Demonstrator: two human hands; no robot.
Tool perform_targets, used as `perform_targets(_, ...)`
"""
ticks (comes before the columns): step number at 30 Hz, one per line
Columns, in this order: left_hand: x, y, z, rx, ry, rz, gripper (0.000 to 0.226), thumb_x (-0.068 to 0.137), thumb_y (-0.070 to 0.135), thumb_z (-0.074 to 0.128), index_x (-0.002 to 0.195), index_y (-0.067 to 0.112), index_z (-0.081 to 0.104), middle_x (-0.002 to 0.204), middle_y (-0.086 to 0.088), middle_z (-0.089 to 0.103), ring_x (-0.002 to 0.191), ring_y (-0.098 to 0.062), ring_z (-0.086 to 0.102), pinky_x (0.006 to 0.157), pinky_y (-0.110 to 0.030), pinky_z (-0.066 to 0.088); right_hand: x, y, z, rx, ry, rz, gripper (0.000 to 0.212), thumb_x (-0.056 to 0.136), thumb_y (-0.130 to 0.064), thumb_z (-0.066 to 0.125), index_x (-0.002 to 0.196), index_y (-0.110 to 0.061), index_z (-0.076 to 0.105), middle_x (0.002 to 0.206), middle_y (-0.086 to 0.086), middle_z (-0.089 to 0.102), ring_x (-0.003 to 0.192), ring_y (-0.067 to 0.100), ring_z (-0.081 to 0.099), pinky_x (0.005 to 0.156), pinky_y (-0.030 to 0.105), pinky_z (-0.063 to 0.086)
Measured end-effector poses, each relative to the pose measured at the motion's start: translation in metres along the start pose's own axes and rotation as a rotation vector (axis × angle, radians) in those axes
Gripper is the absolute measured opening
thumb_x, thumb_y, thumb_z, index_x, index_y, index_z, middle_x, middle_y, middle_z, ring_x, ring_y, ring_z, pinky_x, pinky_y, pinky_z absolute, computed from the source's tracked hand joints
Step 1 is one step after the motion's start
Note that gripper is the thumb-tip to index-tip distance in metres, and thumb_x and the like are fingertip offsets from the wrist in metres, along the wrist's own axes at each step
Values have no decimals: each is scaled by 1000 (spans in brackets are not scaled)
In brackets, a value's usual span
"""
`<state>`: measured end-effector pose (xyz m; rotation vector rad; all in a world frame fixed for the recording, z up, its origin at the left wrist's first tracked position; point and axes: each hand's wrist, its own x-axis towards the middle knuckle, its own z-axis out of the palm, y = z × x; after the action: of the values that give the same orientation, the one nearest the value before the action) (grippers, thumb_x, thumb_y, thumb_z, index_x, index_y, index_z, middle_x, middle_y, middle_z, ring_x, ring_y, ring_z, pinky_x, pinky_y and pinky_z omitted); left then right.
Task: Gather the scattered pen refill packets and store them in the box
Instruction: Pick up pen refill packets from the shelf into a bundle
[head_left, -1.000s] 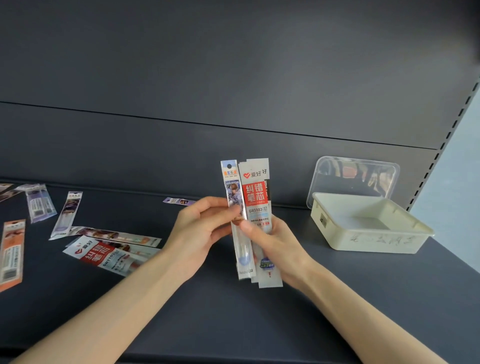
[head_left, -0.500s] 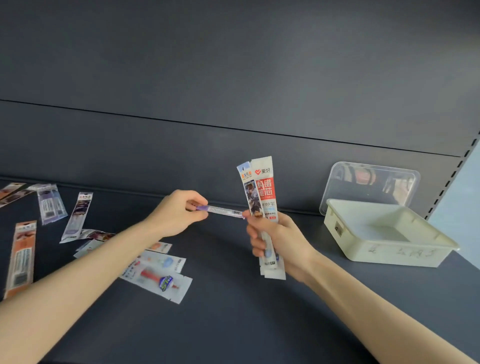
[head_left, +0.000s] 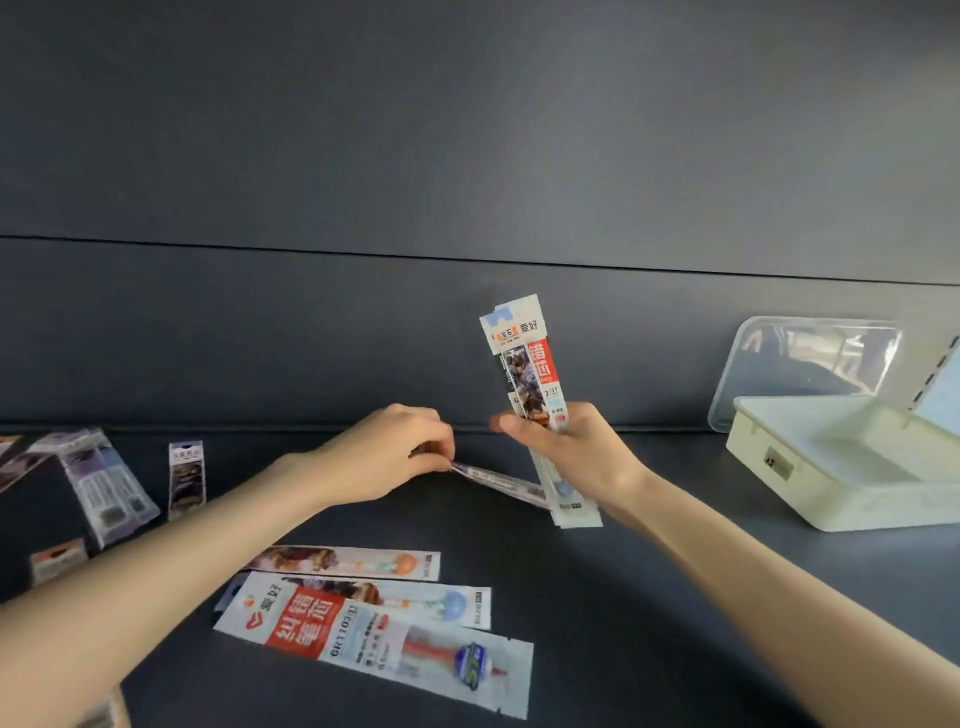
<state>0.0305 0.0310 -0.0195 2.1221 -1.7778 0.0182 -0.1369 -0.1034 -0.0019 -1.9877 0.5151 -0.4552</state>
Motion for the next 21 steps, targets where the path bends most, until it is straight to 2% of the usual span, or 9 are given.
perform_targets(2,-8,3,-13,-73,46,37,6,88,26,63,83,25,67,85,11,57,75,-4,54,70,-22,42,1,-7,7,-39,-99,0,33,90,-28,61,107,0,67,111,19,69,91,18,68,71,13,50)
perform_targets(6,-20,16,-38,-368,168,6,7,78,22,74,79,22,67,80,10,65,72,0,58,64,-14,43,-8,-18,15,29,-360,84,16,90,-23,62,95,-8,67,82,5,71,65,10,64,61,20,54)
perform_targets(8,-27,23,-41,-475,208,-39,24,73,27,77,91,22,62,91,11,67,83,0,62,71,-16,47,-13,-20,18,34,-343,105,18,88,-22,65,95,-5,66,70,2,61,57,10,56,55,23,51)
perform_targets(10,-38,23,-40,-488,225,-112,52,69,35,78,112,25,50,108,14,61,98,-1,60,81,-20,49,-19,-22,20,51,-324,128,19,88,-21,65,97,-5,62,68,3,57,55,11,54,53,24,49)
perform_targets(13,-64,19,-39,-438,111,-215,84,62,51,78,132,32,35,121,17,52,108,3,53,92,-25,47,-33,-22,17,160,-326,170,11,91,-19,61,90,-9,56,69,5,58,56,15,58,50,27,52)
perform_targets(15,-84,17,-38,-308,-88,-235,89,57,67,72,133,37,37,129,23,48,115,9,47,102,-25,41,-43,-23,15,178,-331,180,15,91,-21,60,88,-9,53,66,6,58,51,16,56,48,28,51)
perform_targets(17,-102,21,-34,-155,-277,-232,89,63,69,67,138,36,34,134,28,38,122,10,36,105,-18,30,-53,-23,14,165,-330,167,18,91,-23,61,86,-10,50,63,5,54,46,14,50,46,26,48)
perform_targets(19,-112,26,-28,-92,-295,-213,87,70,63,67,142,30,32,135,24,36,124,7,32,100,-12,26,-63,-23,15,175,-327,153,20,89,-22,63,84,-9,49,62,4,52,45,13,47,44,25,45)
perform_targets(21,-116,33,-24,-95,-220,-222,76,74,54,69,139,27,40,128,18,43,118,3,39,91,-7,30,-72,-22,15,182,-328,133,21,88,-21,65,80,-9,50,62,4,53,47,14,49,43,25,44)
